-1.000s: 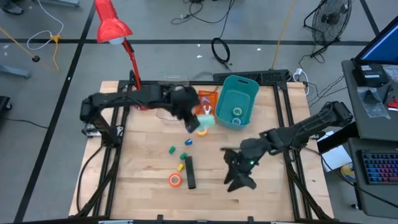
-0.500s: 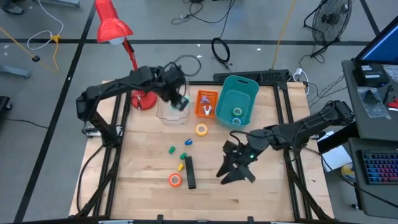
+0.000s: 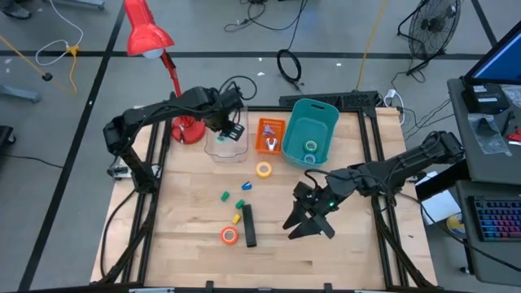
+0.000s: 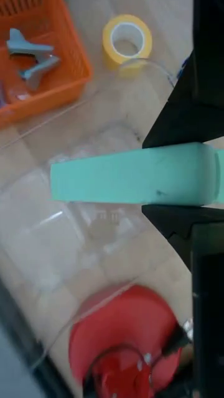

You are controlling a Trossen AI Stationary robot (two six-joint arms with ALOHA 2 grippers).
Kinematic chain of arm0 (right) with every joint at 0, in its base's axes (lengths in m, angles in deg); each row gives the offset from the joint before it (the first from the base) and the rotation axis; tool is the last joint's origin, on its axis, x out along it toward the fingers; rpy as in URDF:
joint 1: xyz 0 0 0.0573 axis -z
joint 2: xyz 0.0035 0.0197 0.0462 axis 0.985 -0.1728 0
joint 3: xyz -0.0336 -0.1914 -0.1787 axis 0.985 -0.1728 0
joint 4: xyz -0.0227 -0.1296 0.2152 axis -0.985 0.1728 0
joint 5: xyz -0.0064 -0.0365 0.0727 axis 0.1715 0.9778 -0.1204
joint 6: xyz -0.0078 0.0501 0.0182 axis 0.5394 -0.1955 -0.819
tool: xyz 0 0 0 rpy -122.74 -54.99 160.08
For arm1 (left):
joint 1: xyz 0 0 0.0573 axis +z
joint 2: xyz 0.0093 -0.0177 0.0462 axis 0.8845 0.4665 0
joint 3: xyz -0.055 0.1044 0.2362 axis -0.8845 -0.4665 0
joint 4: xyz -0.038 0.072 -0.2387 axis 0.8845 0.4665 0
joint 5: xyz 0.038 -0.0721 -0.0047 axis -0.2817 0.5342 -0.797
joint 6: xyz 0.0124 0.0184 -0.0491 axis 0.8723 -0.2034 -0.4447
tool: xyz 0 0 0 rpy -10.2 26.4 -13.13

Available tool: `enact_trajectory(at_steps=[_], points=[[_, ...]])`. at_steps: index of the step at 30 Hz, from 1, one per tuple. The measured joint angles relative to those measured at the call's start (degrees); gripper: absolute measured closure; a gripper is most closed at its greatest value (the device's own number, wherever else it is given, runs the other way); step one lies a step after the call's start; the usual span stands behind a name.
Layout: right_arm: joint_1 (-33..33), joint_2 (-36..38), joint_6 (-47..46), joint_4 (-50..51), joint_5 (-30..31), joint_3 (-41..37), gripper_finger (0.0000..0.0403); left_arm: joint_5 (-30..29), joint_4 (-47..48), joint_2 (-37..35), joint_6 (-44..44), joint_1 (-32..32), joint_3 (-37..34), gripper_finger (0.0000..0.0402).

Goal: Pick and place Stapler, Stapler remover, tape
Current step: Put the light blue stapler into the transparent bin

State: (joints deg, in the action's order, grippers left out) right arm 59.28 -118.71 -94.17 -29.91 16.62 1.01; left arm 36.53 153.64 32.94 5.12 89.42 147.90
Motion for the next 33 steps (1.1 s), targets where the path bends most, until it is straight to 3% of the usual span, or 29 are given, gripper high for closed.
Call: enact_trajectory(at_steps=[14, 19, 26, 33], points=[[0.0, 0.0, 1.2, 0.8, 4.6, 0.0, 0.0193, -1.5, -22.9, 0.2, -10.4, -0.9, -15.1, 0.0275], [0.0, 0.0, 1.2, 0.8, 4.7, 0.0, 0.0193, 1.0, -28.1, 1.3, -13.4, -1.1, -19.7, 0.0275], [0.0, 0.0, 1.9, 0.9, 6.0, 0.0, 0.0193, 3.0, -30.3, 6.2, -11.8, -3.1, -20.2, 0.0261], [0.0, 0.0, 2.0, 0.9, 6.0, 0.0, 0.0193, 4.5, -33.6, 6.7, -10.8, -4.4, -20.1, 0.0242]])
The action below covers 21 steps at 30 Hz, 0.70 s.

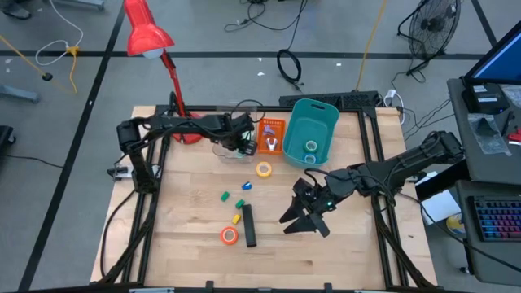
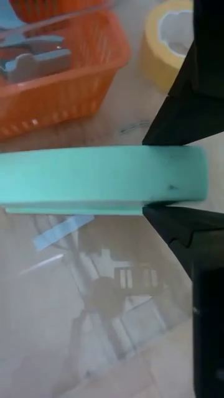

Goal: Pick and place Stapler, Stapler remover, tape
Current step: Put the light blue stapler into the transparent bin, then put the left green stapler into the transparent bin

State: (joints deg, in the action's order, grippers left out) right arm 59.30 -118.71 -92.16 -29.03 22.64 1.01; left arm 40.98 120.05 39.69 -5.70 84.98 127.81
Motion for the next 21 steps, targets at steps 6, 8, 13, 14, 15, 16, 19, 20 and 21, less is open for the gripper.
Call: enact_trajectory(at_steps=[6, 8, 13, 14, 15, 16, 19, 20, 21], points=[[0.0, 0.0, -0.1, 0.0, 0.0, 0.0, 0.0193, -0.3, 0.0, -2.7, 2.6, 0.1, 0.2, 0.0239], [0.0, 0.0, -0.1, 0.0, 0.0, 0.0, 0.0193, -0.5, 0.1, -3.8, 3.0, 0.3, 0.2, 0.0239], [0.0, 0.0, 0.0, 0.0, 0.0, 0.0, 0.0193, -1.6, 5.2, -7.8, 4.7, 2.0, 0.2, 0.0238], [0.0, 0.0, 0.0, 0.1, 0.0, 0.0, 0.0193, -1.7, 6.1, -9.2, 5.3, 2.4, 0.2, 0.0238], [0.0, 0.0, 0.0, 0.3, 0.0, 0.0, 0.0193, -1.3, 6.2, -10.6, 5.9, 2.8, 0.2, 0.0238], [0.0, 0.0, 0.1, 0.5, 0.0, 0.0, 0.0193, -0.5, 6.5, -12.1, 6.6, 3.0, 0.2, 0.0238], [0.0, 0.0, 0.4, 0.6, 0.0, 0.0, 0.0193, 3.3, 7.3, -17.3, 8.1, 2.0, 0.2, 0.0238], [0.0, 0.0, 0.6, 0.6, 0.0, 0.0, 0.0193, 4.5, 7.3, -19.1, 8.1, 1.0, 0.2, 0.0238], [0.0, 0.0, 0.9, 0.7, 0.0, 0.0, 0.0193, 5.4, 7.9, -20.8, 8.0, -0.4, 0.2, 0.0238]])
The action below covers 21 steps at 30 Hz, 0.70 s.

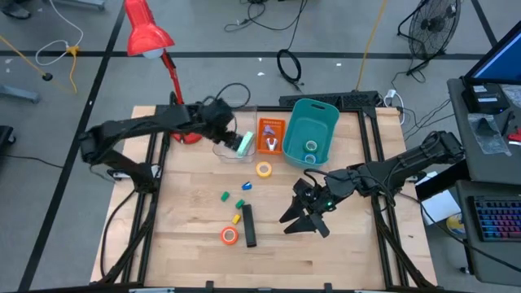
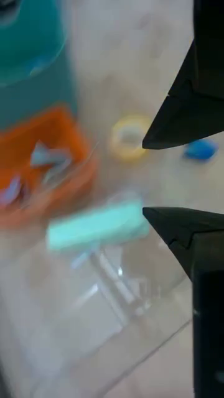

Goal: Pick and place Stapler, Stapler remover, tape
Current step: Put the left green stapler into the transparent bin

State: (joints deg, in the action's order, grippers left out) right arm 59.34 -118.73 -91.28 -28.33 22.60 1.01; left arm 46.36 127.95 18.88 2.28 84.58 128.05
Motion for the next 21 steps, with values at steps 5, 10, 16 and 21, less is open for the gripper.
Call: enact_trajectory(at_steps=[5, 10, 16, 21], points=[[0.1, 0.0, 0.6, 1.5, -0.2, 0.0, 0.0193, -3.2, 4.6, -5.7, -6.6, -12.8, 0.0, 0.0238], [0.4, 0.0, 0.7, 3.1, -0.2, 0.0, 0.0193, -13.9, 12.0, -5.2, -20.5, -30.2, -0.1, 0.0238], [1.0, 0.0, 0.8, 3.5, -0.2, 0.0, 0.0193, -24.6, 17.4, -2.2, -36.6, -43.5, -0.1, 0.0238], [1.3, 0.0, 0.8, 3.6, -0.2, 0.0, 0.0193, -27.6, 18.0, -1.8, -41.0, -45.3, -0.1, 0.0238]])
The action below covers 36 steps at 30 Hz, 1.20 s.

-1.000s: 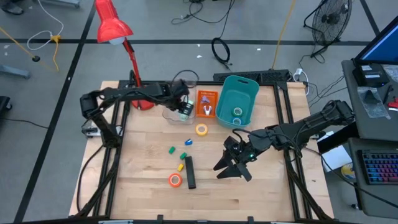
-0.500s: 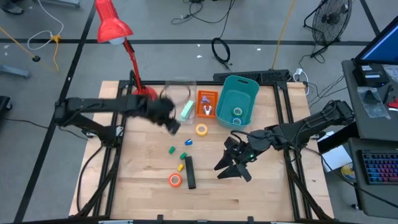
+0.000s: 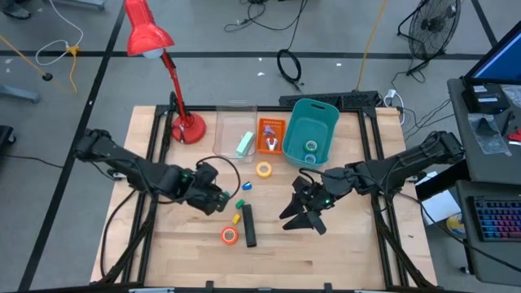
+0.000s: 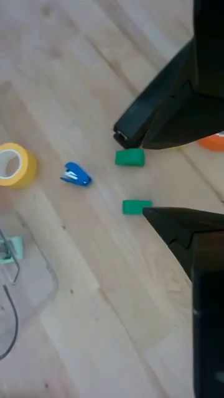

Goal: Pick and place Stapler, Stapler remover, tape
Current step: Put the left green stapler into the transparent bin

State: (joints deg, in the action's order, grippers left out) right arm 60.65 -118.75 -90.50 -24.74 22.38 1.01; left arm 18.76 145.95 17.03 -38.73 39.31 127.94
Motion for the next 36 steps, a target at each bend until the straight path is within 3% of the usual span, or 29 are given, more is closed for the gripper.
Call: enact_trajectory(at_steps=[15, 23, 36], points=[[0.0, 0.0, -1.4, 0.0, 0.4, 0.0, 0.0193, 1.1, -0.3, -0.1, 3.0, 2.7, 0.0, 0.0238], [0.0, 0.0, -1.7, 0.0, 6.9, 0.0, 0.0193, 1.8, -0.3, -0.1, 7.8, 4.0, 0.0, 0.0238], [0.3, 0.0, -1.6, 0.6, 23.2, 0.0, 0.0193, 6.3, -0.7, -0.2, 17.2, 9.2, -1.9, 0.0238]])
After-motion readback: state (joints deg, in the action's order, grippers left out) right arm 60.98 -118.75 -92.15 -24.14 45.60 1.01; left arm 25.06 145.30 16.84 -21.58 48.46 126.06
